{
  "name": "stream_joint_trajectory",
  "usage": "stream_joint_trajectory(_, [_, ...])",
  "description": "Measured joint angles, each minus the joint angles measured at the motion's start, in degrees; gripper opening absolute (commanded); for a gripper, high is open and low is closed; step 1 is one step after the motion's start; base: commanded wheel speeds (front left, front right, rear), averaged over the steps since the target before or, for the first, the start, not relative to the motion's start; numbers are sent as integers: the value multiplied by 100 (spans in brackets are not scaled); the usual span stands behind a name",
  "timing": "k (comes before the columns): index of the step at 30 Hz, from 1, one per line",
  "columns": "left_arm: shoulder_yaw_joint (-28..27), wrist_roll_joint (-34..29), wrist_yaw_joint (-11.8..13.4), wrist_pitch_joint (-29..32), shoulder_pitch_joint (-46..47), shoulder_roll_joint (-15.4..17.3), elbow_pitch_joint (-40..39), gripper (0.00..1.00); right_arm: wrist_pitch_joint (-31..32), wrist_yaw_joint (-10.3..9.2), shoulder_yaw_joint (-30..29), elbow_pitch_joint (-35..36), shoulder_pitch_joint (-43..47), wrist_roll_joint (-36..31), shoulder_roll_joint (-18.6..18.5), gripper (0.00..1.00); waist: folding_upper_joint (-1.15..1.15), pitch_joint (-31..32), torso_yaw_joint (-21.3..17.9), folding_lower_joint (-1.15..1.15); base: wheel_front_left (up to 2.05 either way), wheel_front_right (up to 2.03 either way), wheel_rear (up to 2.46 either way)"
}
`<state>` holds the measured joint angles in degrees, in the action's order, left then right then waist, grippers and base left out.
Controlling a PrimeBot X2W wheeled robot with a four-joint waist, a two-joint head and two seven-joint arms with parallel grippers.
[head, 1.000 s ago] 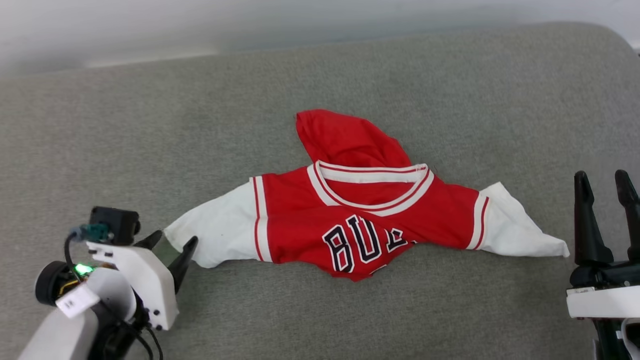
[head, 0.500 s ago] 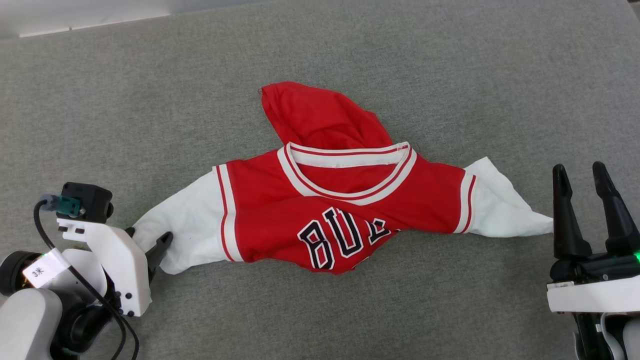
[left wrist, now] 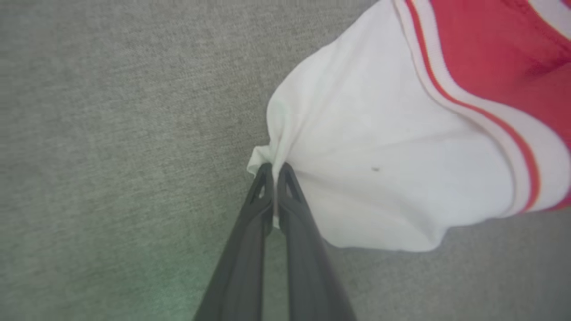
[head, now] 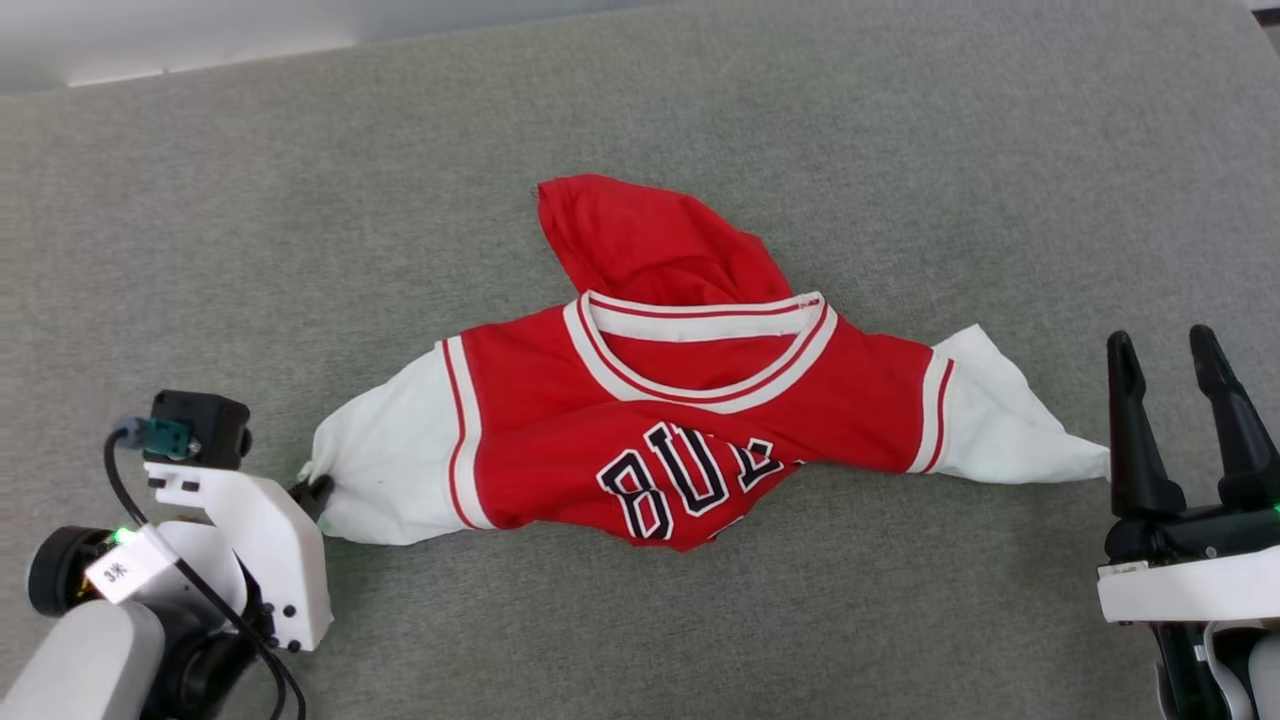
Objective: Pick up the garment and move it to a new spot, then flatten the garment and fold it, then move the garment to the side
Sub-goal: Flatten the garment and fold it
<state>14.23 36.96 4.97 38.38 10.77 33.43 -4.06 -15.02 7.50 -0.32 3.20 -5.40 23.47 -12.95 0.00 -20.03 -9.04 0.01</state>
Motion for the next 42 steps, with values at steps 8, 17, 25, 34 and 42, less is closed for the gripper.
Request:
stream_joint_trajectory(8, [-105,-221,-42,-778,-54,-79,-301,0,221,0,-34,-37,77,-33,-182,100,0,310,233,0,0,0,0])
stream_joint_trajectory(17, [-380,-232,24,-1421,-291,-157,-1250,0,2590,0,-341,-55,367,30,-728,100,0,452,603,-1,0,0,0])
stream_joint_trajectory(25, [-304,-203,57,-1492,-489,-209,-1983,0,4977,0,-802,94,537,13,-577,100,0,354,933,0,0,0,0])
stream_joint_trajectory(34, [-160,-193,-3,-1490,-454,-267,-2082,0,5226,0,-553,-140,399,-437,-695,100,0,102,1184,0,0,0,0])
stream_joint_trajectory(42, [-103,-175,-97,-1517,-416,-260,-2018,0,5105,-11,-301,-493,235,-542,-772,23,0,-44,1326,-1,0,0,0])
